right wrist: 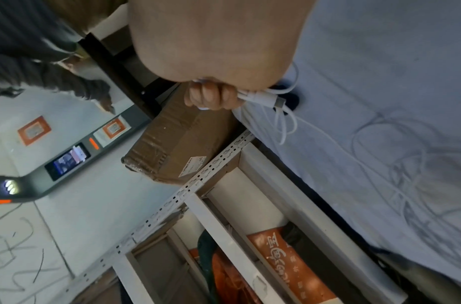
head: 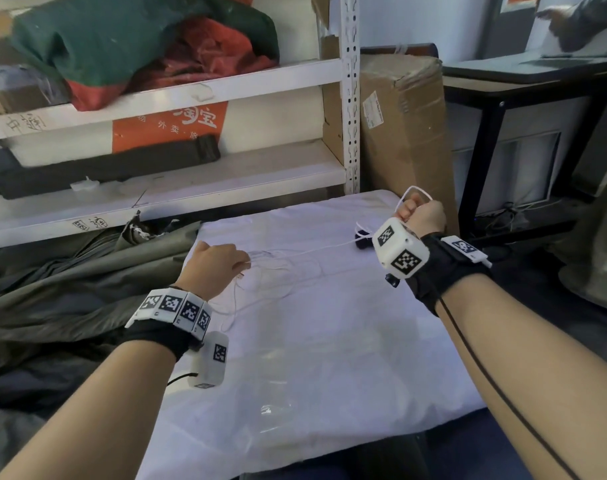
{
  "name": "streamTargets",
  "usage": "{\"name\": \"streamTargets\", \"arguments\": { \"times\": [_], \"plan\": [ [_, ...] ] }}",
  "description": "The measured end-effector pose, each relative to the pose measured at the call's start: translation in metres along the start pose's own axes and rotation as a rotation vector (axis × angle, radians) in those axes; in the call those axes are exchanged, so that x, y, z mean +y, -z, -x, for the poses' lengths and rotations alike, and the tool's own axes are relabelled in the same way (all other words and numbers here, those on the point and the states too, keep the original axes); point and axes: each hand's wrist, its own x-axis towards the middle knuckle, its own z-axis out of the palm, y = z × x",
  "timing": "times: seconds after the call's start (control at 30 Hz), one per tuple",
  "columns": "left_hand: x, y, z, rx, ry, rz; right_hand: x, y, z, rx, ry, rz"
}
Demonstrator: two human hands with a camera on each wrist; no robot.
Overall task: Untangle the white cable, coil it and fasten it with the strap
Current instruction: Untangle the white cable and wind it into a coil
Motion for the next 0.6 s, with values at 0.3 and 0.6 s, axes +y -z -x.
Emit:
{"name": "streamTargets", "arguments": {
  "times": [0.3,0.6],
  "plan": [
    [0.031,0.036,-0.008,0.001,-0.291,-0.129,0.027,-0.016,0.02,-0.304,-0.097,0.426],
    [0.06,0.051,-0.011,0.037,-0.446,-0.065,0.057,-0.02,0.051,-0.68,-0.059,1.086]
  ]
}}
